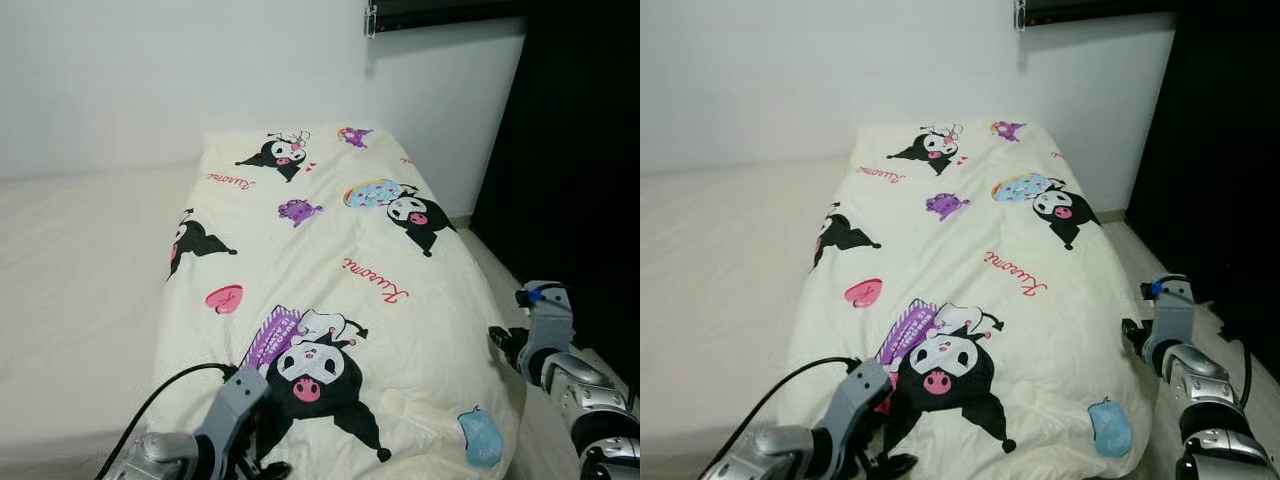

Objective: Clean up the room

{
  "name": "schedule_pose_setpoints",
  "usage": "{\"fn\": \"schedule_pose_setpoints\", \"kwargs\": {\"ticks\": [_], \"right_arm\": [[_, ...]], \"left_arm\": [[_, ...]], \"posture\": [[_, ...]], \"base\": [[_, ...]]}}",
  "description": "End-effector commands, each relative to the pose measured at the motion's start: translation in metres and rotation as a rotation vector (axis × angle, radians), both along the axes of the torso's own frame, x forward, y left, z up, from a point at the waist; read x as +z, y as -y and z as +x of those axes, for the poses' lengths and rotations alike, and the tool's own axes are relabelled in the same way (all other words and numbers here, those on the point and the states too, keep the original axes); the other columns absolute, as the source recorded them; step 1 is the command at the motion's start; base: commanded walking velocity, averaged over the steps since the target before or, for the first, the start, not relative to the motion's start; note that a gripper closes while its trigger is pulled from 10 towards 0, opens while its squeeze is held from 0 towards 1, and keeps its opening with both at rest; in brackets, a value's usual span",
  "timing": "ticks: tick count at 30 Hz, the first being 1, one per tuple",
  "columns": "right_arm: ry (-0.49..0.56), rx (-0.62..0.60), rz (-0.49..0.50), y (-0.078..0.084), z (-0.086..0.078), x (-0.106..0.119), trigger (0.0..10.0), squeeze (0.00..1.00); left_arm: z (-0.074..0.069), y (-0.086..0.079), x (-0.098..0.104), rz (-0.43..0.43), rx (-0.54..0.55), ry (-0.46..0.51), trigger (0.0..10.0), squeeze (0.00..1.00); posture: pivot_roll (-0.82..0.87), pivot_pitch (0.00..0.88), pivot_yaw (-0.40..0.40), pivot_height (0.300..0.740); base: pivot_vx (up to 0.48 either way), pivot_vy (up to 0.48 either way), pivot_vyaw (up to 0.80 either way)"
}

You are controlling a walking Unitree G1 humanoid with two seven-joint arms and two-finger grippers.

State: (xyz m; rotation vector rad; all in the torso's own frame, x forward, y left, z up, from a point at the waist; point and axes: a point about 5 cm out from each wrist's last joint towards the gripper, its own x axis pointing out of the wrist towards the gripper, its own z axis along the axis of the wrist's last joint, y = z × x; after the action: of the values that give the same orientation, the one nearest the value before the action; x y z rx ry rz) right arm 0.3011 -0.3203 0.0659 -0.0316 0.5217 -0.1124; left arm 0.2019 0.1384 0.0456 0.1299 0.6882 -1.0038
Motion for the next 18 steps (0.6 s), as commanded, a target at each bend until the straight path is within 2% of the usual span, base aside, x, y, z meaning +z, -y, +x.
{"fn": "schedule_pose_setpoints", "kwargs": {"ticks": [1,3,9,11,12,13,14,16,17,18], "right_arm": [[0.018,-0.036,-0.013,0.006,0.002,0.006,10.0,0.00],[0.065,-0.072,-0.024,0.011,0.006,0.017,10.0,0.00],[0.131,-0.098,-0.015,0.015,0.012,0.029,10.0,0.00],[0.255,-0.094,0.052,0.013,0.021,0.046,10.0,0.00],[0.255,-0.094,0.052,0.013,0.021,0.046,10.0,0.00],[0.311,-0.083,0.081,0.010,0.026,0.055,10.0,0.00],[0.311,-0.083,0.081,0.010,0.026,0.055,10.0,0.00],[0.369,-0.058,0.110,0.003,0.033,0.064,10.0,0.00],[0.369,-0.058,0.110,0.003,0.033,0.064,10.0,0.00],[0.383,-0.048,0.117,0.000,0.036,0.067,10.0,0.00]], "left_arm": [[-0.006,-0.006,0.004,0.015,-0.067,-0.016,10.0,0.00],[-0.001,-0.015,0.013,0.073,-0.107,0.032,10.0,0.00],[0.010,-0.019,0.030,0.076,-0.107,0.112,10.0,0.00],[0.033,-0.008,0.073,-0.137,-0.026,0.273,10.0,0.00],[0.033,-0.008,0.073,-0.137,-0.026,0.273,10.0,0.00],[0.041,-0.003,0.098,-0.299,0.017,0.353,10.0,0.00],[0.041,-0.003,0.098,-0.299,0.017,0.353,10.0,0.00],[0.048,0.002,0.128,-0.508,0.077,0.443,10.0,0.00],[0.048,0.002,0.128,-0.508,0.077,0.443,10.0,0.00],[0.050,0.004,0.135,-0.566,0.101,0.466,10.0,0.00]], "posture": [[-0.09,0.000,0.016,0.531],[-0.09,0.000,0.017,0.531],[-0.09,0.000,0.014,0.531],[-0.09,0.000,0.013,0.540],[-0.09,0.000,0.013,0.540],[-0.09,0.000,0.012,0.544],[-0.09,0.000,0.012,0.544],[-0.10,0.000,0.011,0.554],[-0.10,0.000,0.011,0.554],[-0.10,0.000,0.011,0.558]], "base": [[0.000,0.000,0.00],[0.000,0.000,0.00],[0.000,0.000,0.00],[0.000,0.000,0.00],[0.000,0.000,0.00],[0.000,0.000,0.00],[0.000,0.000,0.00],[0.000,0.000,0.00],[0.000,0.000,0.00],[0.000,0.000,0.00]]}}
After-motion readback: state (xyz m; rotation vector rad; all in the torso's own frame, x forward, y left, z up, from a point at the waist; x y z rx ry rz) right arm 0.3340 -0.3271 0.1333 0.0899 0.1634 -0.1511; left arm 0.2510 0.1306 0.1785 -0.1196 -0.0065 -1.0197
